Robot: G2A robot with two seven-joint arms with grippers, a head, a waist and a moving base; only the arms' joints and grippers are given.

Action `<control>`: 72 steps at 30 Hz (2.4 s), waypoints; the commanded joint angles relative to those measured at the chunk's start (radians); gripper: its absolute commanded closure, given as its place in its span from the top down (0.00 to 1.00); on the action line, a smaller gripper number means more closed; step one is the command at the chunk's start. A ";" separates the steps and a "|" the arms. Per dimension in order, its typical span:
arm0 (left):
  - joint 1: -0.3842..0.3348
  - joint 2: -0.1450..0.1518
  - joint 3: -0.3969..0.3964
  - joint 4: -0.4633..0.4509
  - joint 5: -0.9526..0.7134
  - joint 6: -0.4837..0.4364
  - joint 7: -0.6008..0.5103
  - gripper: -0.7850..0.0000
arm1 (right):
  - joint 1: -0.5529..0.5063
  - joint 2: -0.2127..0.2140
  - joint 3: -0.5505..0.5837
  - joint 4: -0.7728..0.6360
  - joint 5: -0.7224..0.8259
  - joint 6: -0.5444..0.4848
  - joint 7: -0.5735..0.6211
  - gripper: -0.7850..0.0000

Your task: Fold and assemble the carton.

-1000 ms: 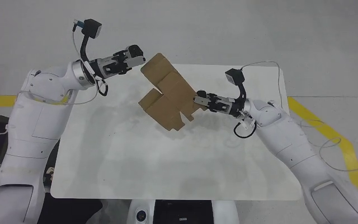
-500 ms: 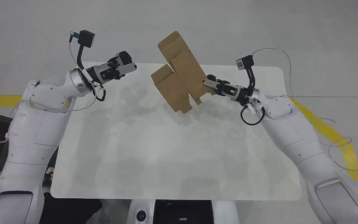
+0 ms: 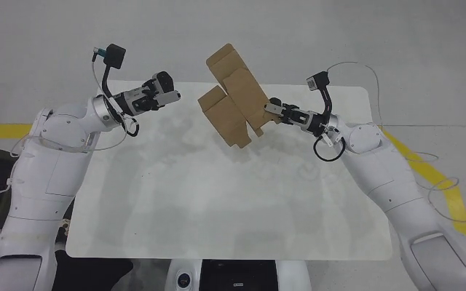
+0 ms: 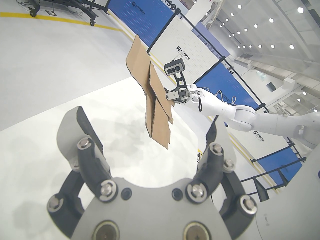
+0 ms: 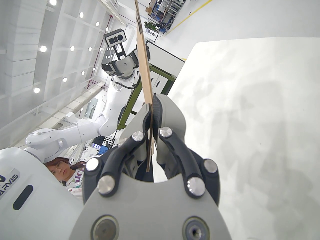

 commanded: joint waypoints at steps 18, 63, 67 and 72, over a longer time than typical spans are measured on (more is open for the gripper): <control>0.051 0.011 -0.011 0.008 -0.200 0.094 -0.207 1.00 | -0.049 -0.017 0.026 -0.093 0.162 0.256 0.020 0.00; 0.116 -0.031 0.070 -0.007 -0.318 0.354 -0.134 0.00 | 0.016 -0.184 -0.061 0.074 0.219 0.366 -0.014 0.00; 0.114 -0.033 0.066 -0.004 -0.317 0.360 -0.135 0.00 | 0.014 -0.192 -0.053 0.083 0.224 0.363 -0.007 0.92; 0.107 -0.033 0.055 0.007 -0.312 0.369 -0.149 0.00 | 0.015 -0.193 -0.021 0.112 0.227 0.312 0.038 1.00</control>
